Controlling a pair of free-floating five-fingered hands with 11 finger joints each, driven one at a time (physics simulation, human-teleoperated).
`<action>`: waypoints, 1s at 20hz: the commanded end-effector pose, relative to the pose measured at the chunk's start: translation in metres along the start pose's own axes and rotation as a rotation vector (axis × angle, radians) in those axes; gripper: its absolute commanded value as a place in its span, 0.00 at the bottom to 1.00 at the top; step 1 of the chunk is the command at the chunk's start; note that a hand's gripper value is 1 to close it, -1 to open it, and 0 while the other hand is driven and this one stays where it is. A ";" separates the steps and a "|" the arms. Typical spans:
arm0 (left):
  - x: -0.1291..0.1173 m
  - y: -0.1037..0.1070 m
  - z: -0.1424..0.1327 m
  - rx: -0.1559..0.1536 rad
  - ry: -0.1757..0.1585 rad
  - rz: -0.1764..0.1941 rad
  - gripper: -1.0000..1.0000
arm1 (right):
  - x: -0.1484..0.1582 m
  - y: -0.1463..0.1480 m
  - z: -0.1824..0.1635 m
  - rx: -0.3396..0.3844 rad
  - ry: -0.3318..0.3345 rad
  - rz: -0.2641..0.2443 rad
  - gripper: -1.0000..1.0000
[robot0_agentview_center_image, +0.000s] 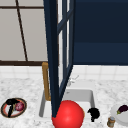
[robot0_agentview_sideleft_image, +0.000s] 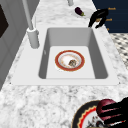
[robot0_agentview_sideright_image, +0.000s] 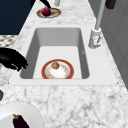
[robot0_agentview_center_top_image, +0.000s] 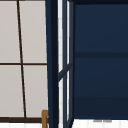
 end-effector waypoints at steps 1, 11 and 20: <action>-0.028 -0.011 0.017 -0.022 -0.049 0.059 0.00 | 0.000 0.000 0.000 0.000 0.000 0.000 0.50; -0.070 -0.020 0.060 0.024 0.043 -0.014 0.00 | 0.000 0.000 0.000 0.000 0.000 0.000 0.50; -0.074 -0.023 0.019 -0.038 0.042 -0.043 0.00 | 0.000 0.000 0.000 0.000 0.000 0.000 0.50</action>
